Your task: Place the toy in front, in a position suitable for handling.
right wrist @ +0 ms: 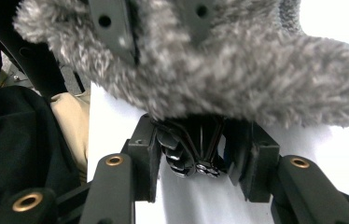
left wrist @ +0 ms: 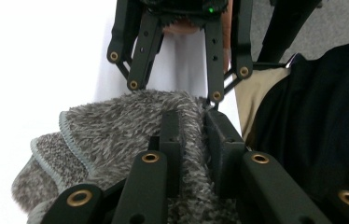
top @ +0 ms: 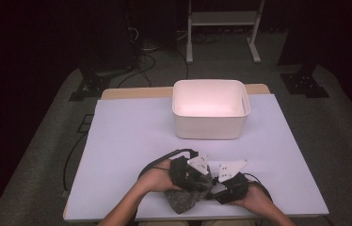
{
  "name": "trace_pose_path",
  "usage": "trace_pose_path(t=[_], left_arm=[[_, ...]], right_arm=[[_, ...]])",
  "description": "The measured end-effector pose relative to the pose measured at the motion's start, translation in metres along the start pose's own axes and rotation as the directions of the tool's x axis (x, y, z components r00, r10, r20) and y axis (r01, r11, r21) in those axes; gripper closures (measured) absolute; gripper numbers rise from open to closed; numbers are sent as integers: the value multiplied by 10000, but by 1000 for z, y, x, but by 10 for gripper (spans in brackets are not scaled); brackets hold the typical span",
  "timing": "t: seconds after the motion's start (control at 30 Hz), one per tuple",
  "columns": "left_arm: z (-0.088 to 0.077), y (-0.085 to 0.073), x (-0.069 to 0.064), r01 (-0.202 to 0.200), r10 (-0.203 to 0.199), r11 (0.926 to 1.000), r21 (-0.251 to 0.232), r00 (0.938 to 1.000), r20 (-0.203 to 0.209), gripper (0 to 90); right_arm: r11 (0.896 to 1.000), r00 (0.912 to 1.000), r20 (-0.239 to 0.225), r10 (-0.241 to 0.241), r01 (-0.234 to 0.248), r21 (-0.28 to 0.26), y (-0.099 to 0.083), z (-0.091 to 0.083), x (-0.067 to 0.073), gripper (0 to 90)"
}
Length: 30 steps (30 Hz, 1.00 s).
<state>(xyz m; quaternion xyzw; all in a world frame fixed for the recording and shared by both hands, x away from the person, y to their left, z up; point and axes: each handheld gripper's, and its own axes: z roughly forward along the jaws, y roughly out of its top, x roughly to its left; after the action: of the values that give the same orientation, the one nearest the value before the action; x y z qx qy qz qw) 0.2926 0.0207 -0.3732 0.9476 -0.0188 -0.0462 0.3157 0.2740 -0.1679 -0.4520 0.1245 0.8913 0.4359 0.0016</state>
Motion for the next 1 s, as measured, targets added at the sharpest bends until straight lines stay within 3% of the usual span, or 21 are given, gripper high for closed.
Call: trace_pose_path(t=[0.23,0.43,0.77,1.0], left_arm=[[-6,-8,-1,120,-120,9999,-108,9999,-4,752],[-22,-30,-5,535,-540,9984,-165,9982,-275,751],[-54,-75,-12,1371,-1438,9876,-762,9855,-904,750],[-48,-73,-11,1331,-1403,9871,-884,9869,-801,751]], right_arm=[[9999,9999,50,-98,98,22,0,0,1,553],[9998,9998,112,-176,175,70,0,0,2,554],[9999,9999,102,-121,121,13,0,1,1,554],[10000,9998,177,-55,54,47,1,2,2,552]])
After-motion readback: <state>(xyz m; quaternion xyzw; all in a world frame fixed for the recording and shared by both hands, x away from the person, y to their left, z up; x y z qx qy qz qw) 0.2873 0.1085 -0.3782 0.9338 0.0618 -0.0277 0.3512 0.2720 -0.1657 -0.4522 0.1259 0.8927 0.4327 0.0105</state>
